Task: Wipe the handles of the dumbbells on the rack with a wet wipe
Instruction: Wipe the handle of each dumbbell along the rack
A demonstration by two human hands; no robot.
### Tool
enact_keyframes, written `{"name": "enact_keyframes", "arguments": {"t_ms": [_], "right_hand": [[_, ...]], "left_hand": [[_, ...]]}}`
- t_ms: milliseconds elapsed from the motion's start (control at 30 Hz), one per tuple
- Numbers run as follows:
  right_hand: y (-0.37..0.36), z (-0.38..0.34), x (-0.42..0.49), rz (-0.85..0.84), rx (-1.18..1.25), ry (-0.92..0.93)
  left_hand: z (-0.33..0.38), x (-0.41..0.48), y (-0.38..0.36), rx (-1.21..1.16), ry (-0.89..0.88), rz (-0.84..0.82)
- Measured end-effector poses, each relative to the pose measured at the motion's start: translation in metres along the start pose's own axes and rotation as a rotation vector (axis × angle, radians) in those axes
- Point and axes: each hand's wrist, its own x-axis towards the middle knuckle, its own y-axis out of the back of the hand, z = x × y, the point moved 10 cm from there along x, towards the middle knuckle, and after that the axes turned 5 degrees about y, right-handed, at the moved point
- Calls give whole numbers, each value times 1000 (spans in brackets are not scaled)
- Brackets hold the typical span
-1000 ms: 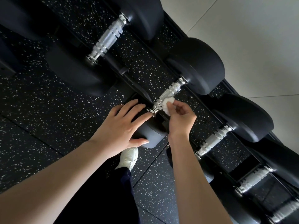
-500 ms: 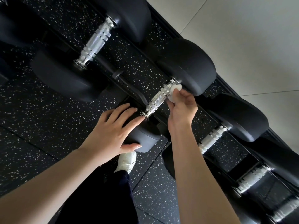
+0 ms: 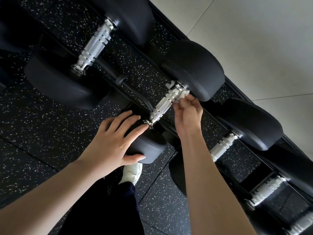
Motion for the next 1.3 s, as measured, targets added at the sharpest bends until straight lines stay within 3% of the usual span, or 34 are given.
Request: {"name": "enact_keyframes", "arguments": {"t_ms": [200, 767, 1300], "right_hand": [[3, 12, 4, -39, 57, -73], [11, 54, -31, -315, -391, -233], [13, 42, -46, -357, -769, -85]], "left_hand": [[0, 0, 0, -1, 0, 27], [1, 0, 0, 31, -2, 13], [0, -1, -1, 2, 6, 12]]}}
